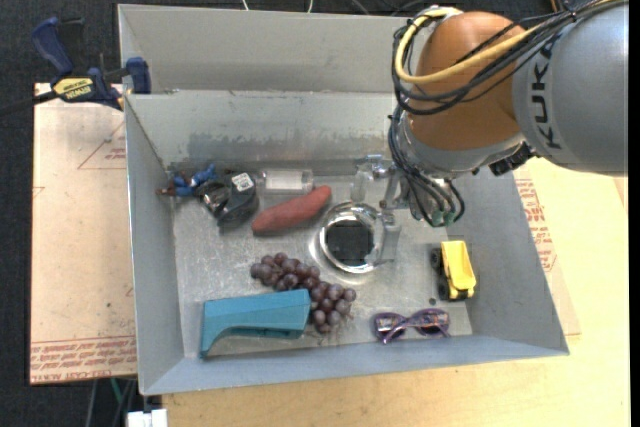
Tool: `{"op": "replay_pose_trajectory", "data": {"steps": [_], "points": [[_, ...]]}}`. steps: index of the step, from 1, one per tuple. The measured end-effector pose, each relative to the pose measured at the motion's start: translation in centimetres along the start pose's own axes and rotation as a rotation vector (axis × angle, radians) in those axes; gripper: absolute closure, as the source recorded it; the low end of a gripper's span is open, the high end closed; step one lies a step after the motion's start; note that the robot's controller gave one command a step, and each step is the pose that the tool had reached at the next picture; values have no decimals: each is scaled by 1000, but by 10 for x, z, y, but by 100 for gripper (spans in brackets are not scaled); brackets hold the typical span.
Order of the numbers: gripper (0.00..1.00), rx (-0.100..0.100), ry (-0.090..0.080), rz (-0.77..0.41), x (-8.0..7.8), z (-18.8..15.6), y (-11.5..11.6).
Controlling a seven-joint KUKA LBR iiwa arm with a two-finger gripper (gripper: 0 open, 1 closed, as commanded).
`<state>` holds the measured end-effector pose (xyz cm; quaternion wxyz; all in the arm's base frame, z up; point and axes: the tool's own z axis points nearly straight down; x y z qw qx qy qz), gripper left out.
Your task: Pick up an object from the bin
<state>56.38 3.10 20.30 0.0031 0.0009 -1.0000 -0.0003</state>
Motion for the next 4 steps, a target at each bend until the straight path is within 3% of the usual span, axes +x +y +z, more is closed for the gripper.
{"op": "replay_pose_trajectory", "data": {"steps": [1, 2, 3, 4], "points": [[0, -1, -8, 2, -1, -5, 0], [0, -1, -5, -300, 43, 68, 24], [0, -2, -11, -23, 22, 87, 12], [0, -3, -1, -431, 59, 75, 121]]}}
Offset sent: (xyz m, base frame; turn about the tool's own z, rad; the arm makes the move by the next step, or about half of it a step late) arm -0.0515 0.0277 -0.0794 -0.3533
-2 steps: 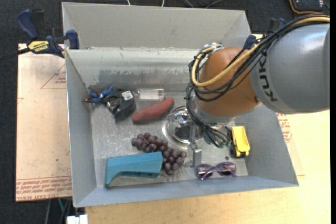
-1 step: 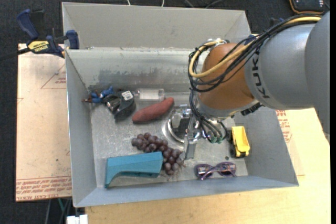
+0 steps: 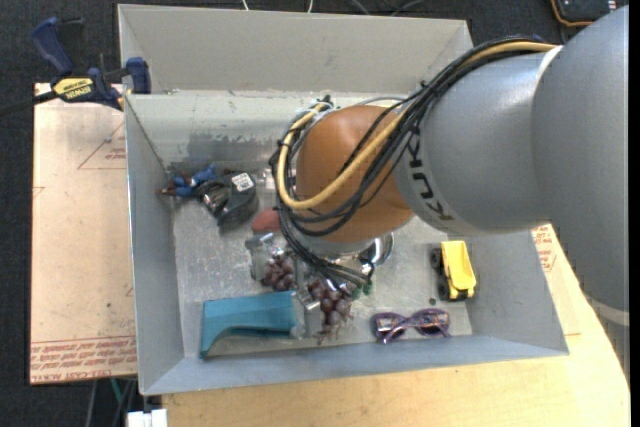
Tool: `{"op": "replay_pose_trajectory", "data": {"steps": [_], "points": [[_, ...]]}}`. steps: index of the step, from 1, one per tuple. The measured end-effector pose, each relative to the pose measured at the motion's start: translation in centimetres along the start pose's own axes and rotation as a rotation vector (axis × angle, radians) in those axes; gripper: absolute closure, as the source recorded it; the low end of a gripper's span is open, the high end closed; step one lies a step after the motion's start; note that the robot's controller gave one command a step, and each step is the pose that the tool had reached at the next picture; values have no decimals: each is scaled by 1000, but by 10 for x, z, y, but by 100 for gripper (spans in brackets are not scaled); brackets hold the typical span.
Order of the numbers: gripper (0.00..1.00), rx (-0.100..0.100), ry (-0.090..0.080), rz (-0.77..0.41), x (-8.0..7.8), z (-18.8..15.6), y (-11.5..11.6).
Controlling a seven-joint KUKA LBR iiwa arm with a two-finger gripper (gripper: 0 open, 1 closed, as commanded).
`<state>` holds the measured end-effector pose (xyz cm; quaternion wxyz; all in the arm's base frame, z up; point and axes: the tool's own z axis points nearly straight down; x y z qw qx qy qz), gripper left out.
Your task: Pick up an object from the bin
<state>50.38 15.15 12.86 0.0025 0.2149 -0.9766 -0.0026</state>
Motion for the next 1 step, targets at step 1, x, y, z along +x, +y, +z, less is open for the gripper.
{"op": "replay_pose_trajectory", "data": {"steps": [1], "points": [[0, 5, -7, 100, 17, 26, -91]]}}
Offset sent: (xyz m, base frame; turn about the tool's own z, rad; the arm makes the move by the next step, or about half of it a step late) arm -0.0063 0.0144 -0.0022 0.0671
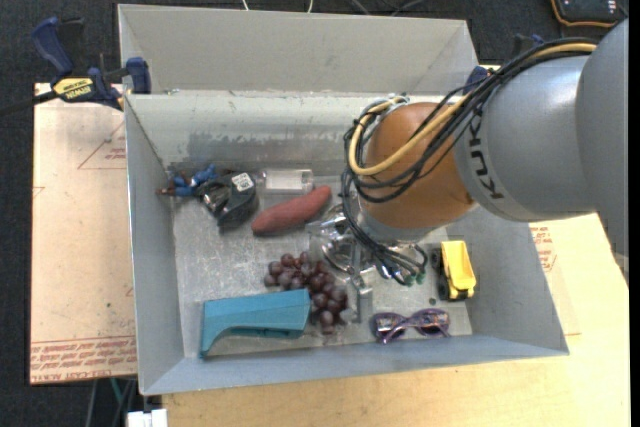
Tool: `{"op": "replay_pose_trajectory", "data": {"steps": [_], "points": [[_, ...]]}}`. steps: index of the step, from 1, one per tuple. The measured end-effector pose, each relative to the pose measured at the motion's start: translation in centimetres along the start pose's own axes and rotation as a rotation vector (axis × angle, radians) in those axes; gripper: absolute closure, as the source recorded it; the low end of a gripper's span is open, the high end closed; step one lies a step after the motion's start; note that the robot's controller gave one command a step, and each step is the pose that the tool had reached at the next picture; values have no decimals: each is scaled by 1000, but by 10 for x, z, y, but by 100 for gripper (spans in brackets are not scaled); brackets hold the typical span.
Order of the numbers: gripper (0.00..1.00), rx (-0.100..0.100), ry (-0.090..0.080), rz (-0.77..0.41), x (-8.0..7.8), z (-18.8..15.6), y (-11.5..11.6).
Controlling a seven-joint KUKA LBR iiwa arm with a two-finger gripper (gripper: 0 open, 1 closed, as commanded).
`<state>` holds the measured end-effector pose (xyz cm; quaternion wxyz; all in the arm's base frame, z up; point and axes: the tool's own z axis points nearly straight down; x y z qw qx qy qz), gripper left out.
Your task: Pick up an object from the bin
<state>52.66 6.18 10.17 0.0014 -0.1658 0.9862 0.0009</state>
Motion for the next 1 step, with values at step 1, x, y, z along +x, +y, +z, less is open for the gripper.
{"op": "replay_pose_trajectory", "data": {"steps": [1], "points": [[0, -5, 4, -20, -5, -18, 81]]}}
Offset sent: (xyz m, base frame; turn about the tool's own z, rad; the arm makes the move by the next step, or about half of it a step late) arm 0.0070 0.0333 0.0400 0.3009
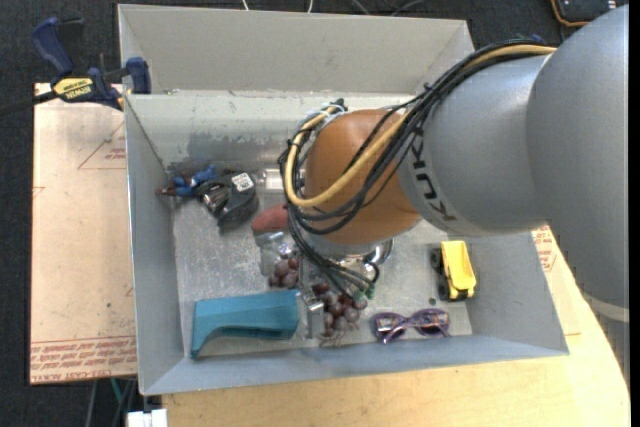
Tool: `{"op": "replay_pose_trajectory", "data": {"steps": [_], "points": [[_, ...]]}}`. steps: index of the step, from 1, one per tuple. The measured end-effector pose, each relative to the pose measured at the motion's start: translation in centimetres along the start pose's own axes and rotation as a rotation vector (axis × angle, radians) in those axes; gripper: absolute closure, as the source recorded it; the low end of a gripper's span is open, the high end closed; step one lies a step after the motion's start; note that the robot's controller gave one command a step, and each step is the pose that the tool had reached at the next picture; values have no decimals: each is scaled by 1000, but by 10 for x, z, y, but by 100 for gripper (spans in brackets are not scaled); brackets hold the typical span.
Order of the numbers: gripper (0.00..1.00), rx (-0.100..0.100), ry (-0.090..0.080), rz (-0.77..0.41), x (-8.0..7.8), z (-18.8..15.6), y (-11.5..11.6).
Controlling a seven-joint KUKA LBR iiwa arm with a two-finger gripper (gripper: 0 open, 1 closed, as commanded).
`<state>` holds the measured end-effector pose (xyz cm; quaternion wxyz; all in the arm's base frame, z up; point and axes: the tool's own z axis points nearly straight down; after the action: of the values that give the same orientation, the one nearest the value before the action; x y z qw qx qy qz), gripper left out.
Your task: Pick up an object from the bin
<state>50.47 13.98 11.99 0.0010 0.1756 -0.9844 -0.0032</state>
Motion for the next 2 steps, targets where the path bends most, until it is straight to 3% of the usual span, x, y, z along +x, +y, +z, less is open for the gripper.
{"op": "replay_pose_trajectory", "data": {"steps": [1, 2], "points": [[0, -3, -2, -12, -3, -6, 28], [0, -4, -2, -48, -1, 4, 38]]}}
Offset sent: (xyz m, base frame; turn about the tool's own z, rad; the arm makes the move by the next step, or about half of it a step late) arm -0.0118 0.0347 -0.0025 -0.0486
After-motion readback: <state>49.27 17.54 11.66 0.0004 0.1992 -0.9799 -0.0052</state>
